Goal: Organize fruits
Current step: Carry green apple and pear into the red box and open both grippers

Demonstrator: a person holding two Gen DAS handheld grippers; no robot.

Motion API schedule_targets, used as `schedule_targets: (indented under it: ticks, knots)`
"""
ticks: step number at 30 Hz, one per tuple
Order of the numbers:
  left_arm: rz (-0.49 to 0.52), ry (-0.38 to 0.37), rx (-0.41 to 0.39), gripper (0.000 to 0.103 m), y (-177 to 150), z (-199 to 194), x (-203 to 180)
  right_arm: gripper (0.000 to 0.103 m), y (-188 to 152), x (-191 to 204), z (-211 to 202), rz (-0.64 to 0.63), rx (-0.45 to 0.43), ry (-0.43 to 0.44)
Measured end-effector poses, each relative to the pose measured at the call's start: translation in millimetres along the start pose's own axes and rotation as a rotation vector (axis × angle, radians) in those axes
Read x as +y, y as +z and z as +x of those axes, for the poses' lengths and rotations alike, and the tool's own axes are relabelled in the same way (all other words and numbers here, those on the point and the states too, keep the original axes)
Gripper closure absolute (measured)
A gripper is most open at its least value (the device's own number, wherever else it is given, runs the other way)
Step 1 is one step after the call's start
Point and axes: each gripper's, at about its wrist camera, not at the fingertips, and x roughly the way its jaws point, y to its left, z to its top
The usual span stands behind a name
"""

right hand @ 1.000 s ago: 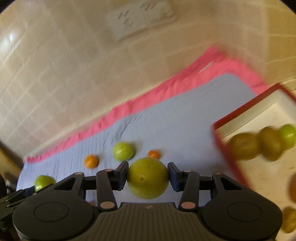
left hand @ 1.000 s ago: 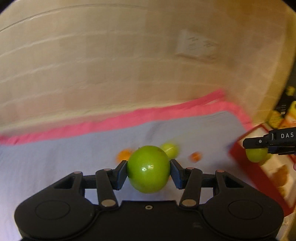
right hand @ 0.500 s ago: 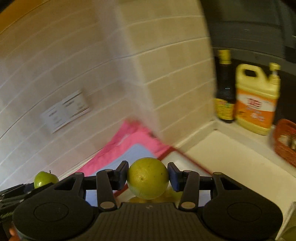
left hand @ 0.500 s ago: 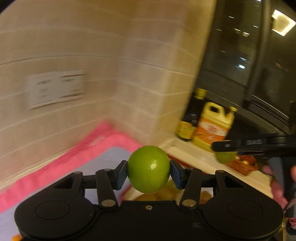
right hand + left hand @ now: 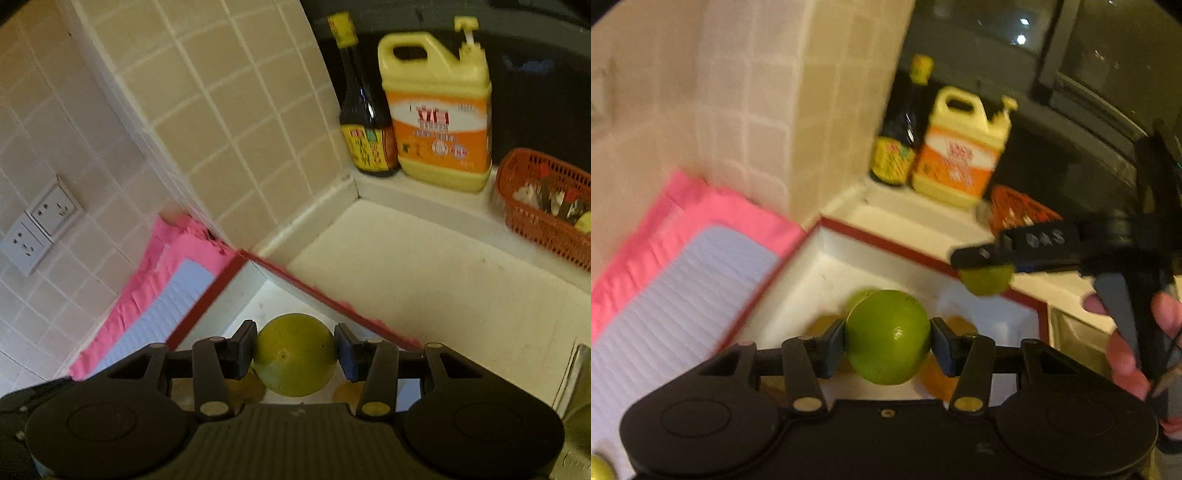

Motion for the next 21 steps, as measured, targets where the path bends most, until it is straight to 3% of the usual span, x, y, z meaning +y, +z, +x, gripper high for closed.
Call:
schedule_targets:
  ticks: [11,21]
  knots:
    - [0.012,0.046,0.180,0.044,-28,54,5,0.055,-16,10,50,-0.021,0.094,0.001]
    - [0.055,0.067,0.249,0.044,-39,76,1,0.055,-25,4,76,-0.022,0.142,0.005]
